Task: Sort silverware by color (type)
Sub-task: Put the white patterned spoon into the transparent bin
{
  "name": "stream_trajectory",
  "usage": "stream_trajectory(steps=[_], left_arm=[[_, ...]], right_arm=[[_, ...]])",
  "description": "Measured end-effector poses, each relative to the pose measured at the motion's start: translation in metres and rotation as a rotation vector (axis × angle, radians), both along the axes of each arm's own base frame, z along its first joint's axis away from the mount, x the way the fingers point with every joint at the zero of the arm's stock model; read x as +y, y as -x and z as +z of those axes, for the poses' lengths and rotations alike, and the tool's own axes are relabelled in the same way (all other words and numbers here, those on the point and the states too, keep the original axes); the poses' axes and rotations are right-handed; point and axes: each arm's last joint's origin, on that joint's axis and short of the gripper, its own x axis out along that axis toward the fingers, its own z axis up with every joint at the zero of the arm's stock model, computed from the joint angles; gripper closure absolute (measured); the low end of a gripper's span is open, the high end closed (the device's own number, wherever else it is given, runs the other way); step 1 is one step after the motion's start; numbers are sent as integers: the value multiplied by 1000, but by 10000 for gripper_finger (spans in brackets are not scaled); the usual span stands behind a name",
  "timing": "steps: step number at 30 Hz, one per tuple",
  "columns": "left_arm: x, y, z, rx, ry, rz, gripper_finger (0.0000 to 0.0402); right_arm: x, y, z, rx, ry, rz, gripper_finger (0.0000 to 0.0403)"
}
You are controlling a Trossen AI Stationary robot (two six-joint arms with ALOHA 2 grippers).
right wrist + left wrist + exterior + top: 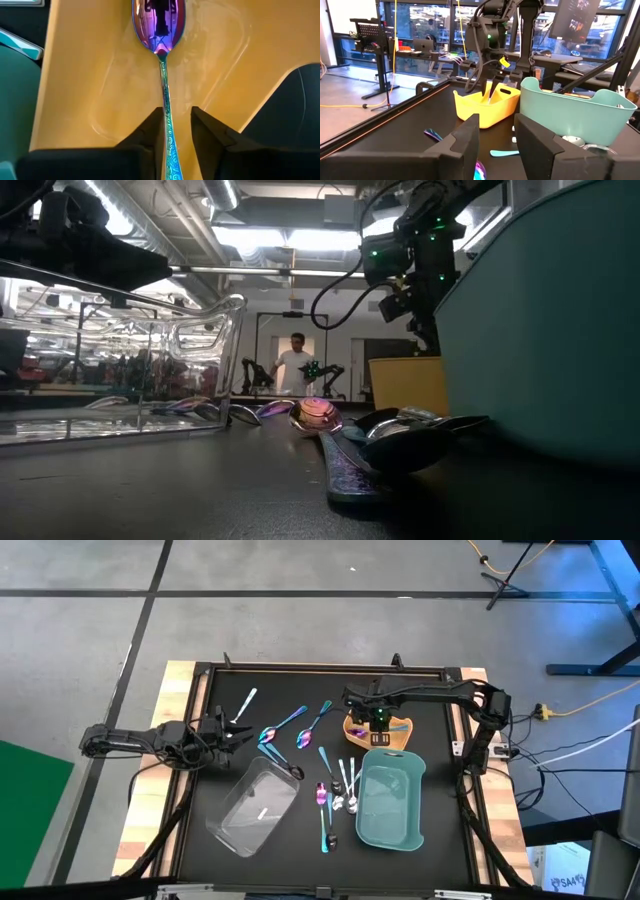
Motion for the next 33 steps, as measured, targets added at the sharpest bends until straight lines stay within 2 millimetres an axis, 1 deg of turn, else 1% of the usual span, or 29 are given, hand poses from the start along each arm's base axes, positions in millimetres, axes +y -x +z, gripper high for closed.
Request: stream_trajectory(steps=[10, 15, 19, 25, 33], left_arm=[[1, 0, 0, -12, 23, 23, 283], [3, 1, 4, -81, 111, 117, 283], [4, 2, 11, -153, 127, 121, 283], [4, 5, 23, -209, 136, 134, 283], [6, 7, 38, -232, 154, 198, 283]], right_arm=[[0, 0, 0, 0, 1, -2, 312], [-1, 1, 0, 17, 23, -3, 313], [-1, 3, 3, 23, 41, -3, 313], [1, 9, 19, -25, 59, -5, 313], [6, 25, 52, -135, 95, -8, 313]])
